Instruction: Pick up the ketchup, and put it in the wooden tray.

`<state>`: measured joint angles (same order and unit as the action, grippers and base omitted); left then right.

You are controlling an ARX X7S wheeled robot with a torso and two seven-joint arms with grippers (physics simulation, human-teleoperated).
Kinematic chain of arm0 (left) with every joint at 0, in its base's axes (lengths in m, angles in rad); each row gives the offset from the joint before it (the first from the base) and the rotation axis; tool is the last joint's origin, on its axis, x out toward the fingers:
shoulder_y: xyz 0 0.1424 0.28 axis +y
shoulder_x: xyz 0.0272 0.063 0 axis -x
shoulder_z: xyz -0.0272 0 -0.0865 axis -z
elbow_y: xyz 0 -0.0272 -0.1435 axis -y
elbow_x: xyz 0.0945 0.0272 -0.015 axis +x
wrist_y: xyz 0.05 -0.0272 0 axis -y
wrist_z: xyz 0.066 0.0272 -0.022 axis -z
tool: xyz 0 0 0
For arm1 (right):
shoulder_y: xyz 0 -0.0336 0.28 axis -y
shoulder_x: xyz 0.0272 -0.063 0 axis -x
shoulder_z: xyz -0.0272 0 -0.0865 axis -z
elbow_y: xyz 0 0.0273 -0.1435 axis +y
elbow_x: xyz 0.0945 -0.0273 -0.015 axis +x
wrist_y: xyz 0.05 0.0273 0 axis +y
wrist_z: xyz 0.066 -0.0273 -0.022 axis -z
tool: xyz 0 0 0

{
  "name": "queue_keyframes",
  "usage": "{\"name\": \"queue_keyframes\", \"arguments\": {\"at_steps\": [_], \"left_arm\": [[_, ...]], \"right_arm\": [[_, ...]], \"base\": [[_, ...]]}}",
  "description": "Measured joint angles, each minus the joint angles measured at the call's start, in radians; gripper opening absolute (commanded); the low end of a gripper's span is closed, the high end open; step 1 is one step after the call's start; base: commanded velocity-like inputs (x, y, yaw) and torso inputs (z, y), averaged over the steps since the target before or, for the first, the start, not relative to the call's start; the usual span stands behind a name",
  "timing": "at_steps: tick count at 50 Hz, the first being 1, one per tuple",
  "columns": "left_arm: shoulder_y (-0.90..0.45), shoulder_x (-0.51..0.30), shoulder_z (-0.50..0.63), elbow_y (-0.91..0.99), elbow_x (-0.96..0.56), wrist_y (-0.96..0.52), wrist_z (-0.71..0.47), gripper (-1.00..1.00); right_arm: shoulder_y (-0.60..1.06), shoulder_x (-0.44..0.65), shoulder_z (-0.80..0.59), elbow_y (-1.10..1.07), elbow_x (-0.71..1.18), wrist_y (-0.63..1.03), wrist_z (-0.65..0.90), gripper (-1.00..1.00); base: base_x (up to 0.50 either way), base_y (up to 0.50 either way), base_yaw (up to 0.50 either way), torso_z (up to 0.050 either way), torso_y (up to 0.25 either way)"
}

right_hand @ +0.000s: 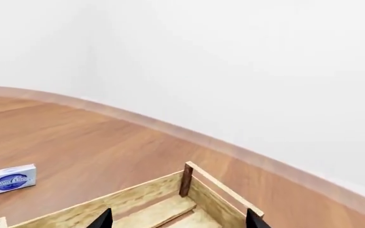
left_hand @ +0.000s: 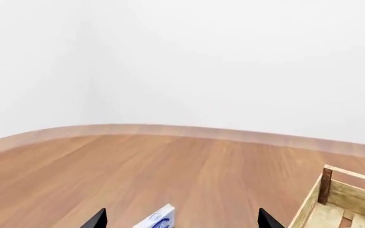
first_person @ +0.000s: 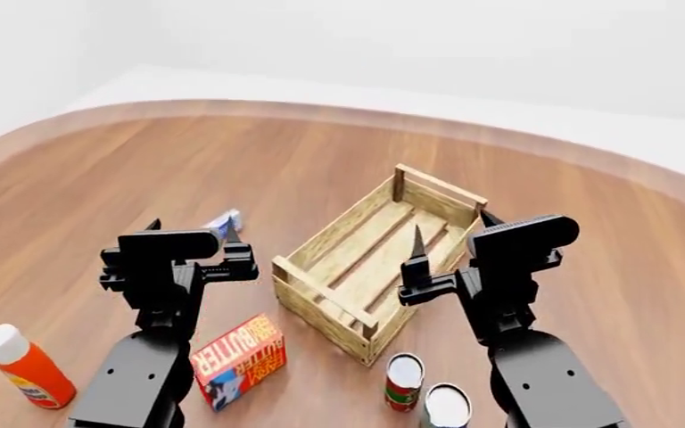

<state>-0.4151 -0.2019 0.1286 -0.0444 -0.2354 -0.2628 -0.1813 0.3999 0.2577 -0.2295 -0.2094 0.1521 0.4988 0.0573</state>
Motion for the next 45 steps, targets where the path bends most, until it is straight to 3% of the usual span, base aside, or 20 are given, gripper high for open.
{"name": "queue_keyframes", "arguments": {"at_steps": [10,31,45], "left_arm": [[0.001,-0.004,0.003,0.000,-0.005,0.001,-0.003,1.00],[0.002,-0.023,-0.006,0.020,-0.018,-0.003,-0.016,1.00],[0.060,-0.093,-0.103,0.147,-0.060,-0.055,-0.062,1.00]], "right_arm": [[-0.003,0.004,-0.002,-0.008,0.004,0.000,0.005,1.00],[0.000,0.008,-0.008,-0.003,0.009,-0.008,0.015,1.00],[0.003,0.030,-0.006,-0.032,0.016,0.017,0.015,1.00]], "base": [[0.37,0.09,0.00,0.000,0.001],[0.00,0.00,0.00,0.000,0.000],[0.00,0.00,0.00,0.000,0.000]]}}
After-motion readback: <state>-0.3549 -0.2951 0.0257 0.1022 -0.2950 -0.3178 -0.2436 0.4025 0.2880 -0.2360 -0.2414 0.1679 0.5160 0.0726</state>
